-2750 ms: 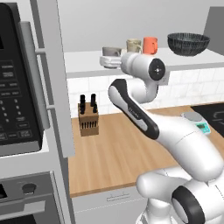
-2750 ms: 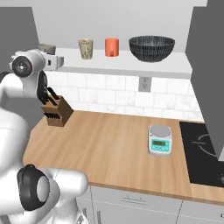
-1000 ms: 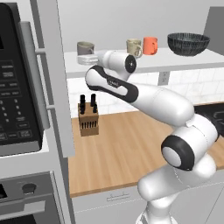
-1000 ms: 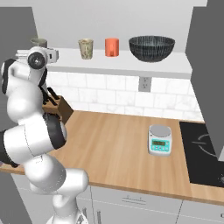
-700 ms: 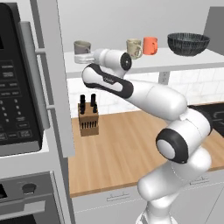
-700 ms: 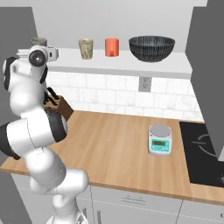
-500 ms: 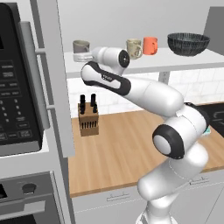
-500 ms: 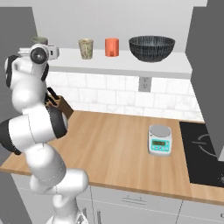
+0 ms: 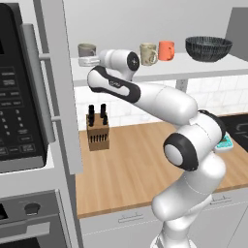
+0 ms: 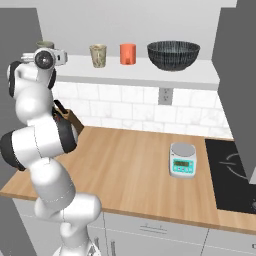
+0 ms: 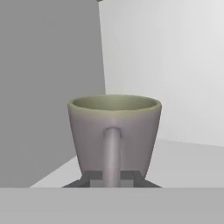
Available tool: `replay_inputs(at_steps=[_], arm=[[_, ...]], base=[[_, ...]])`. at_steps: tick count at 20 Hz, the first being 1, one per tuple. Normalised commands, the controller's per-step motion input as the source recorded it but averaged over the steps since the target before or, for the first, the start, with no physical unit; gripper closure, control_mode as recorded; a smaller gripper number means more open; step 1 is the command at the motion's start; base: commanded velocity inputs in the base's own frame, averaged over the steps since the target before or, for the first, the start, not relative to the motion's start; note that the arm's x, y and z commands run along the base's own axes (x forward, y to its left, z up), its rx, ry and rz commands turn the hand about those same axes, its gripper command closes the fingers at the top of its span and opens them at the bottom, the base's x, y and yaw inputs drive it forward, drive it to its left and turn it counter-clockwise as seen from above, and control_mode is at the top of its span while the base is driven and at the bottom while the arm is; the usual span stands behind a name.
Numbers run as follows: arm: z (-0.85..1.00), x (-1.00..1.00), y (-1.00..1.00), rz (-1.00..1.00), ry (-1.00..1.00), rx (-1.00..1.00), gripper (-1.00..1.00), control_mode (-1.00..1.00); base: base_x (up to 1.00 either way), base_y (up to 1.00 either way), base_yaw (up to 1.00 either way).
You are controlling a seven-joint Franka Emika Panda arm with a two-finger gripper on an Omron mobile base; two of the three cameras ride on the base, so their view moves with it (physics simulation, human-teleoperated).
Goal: Gather all objects into one cabinet and sort the glasses and bowls to opposite sides.
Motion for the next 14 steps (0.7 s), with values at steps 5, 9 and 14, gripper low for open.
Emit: replay_inputs(at_steps=[5,9,14], arm=[[0.00,0.00,0.00,0.00,0.00,0.00,1.00,-1.00],[0.00,0.00,0.00,0.00,0.00,0.00,-1.00,-1.00],[0.00,0.00,0.00,0.00,0.00,0.00,-1.00,-1.00]], base=[[0.00,0.00,0.00],[0.00,0.00,0.00],[0.00,0.00,0.00]])
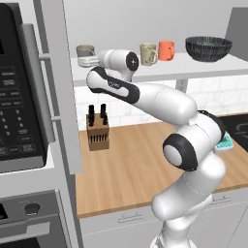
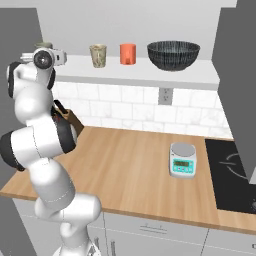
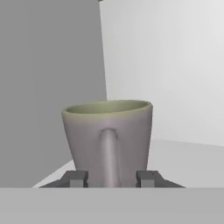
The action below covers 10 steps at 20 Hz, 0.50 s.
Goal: Gather all objects into one cabinet and sort the glasses and bowls to opposite sides.
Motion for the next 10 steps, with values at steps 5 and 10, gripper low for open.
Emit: replay_inputs(at_steps=[5,10], arm=[[0.00,0.00,0.00,0.00,0.00,0.00,-1.00,-1.00],[0.00,-0.17,-0.01,0.00,0.00,0.00,-1.00,-1.00]], base=[[0.00,0.00,0.00],[0.00,0.00,0.00]])
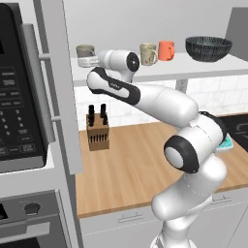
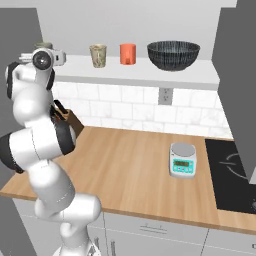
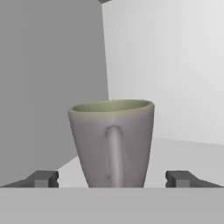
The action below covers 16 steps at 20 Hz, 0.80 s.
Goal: Gather all objects into one cabinet and sort the glasses and bowls to opposite sides.
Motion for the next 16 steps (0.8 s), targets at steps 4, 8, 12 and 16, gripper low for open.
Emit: replay_inputs(at_steps=[4,8,12,16], arm=[[0.09,-0.52,-0.39,0.00,0.00,0.00,-1.00,-1.00],[0.25,-0.27,-0.54,-0.04,0.01,0.00,-1.00,-1.00],[0.33,-0.10,-0.54,-0.15,0.05,0.00,-1.00,-1.00],[0.31,-0.15,-0.72,-0.11,0.05,0.00,-1.00,-1.00]], base=[[0.00,0.00,0.00],[0.00,0.00,0.00],[0.00,0.00,0.00],[0.00,0.00,0.00]])
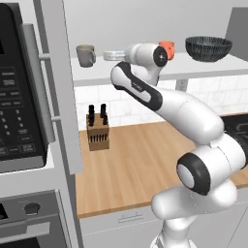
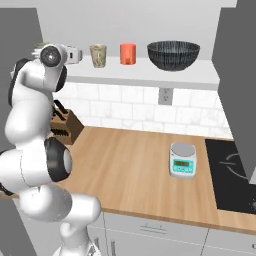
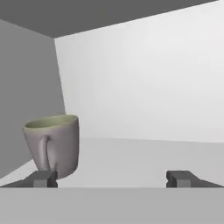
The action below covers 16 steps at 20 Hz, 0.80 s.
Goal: Gather all objects into one cabinet and sort the glasses and bowls to opposite sides.
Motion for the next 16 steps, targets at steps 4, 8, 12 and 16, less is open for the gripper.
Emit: replay_inputs(at_steps=[4,8,12,16], arm=[[0.14,-0.32,-0.84,-0.13,0.01,0.00,-1.00,-1.00],[0.00,-0.30,-0.78,-0.15,0.00,0.00,-1.00,-1.00],[0.00,-0.18,-0.71,-0.12,0.00,0.00,-1.00,-1.00],[0.00,-0.08,-0.68,-0.06,0.00,0.00,-1.00,-1.00]], base=[[0.00,0.00,0.00],[0.00,0.00,0.00],[0.00,0.00,0.00],[0.00,0.00,0.00]])
